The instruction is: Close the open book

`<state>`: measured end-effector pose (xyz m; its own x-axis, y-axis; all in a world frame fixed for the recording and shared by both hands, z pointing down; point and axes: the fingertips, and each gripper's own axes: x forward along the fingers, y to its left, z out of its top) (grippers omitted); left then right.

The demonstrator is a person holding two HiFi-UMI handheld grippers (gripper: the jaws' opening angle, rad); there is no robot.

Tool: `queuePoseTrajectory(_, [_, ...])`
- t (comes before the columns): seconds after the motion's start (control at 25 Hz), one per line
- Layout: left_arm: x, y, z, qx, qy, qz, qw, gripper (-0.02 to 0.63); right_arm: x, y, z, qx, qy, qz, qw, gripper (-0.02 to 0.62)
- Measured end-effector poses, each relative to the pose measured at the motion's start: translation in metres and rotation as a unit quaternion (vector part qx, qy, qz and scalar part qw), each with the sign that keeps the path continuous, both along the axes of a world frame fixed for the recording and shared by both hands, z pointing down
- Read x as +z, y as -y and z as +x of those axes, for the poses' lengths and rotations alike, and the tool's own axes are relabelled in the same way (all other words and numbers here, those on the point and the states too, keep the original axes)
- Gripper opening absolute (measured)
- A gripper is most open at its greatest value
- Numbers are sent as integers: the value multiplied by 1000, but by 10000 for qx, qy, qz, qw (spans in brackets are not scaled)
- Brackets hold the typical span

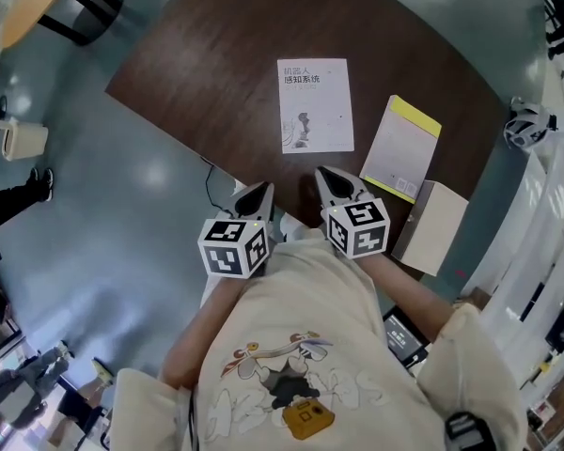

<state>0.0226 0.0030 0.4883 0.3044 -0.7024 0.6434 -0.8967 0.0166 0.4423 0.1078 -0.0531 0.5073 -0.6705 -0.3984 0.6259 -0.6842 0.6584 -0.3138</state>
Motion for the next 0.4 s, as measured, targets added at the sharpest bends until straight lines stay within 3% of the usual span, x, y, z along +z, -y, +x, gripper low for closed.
queuePoseTrajectory(0.4, [-14,-11,14,7,-40,-26,10000,6,-13,-20,11,-19,-36,-6,10000,5])
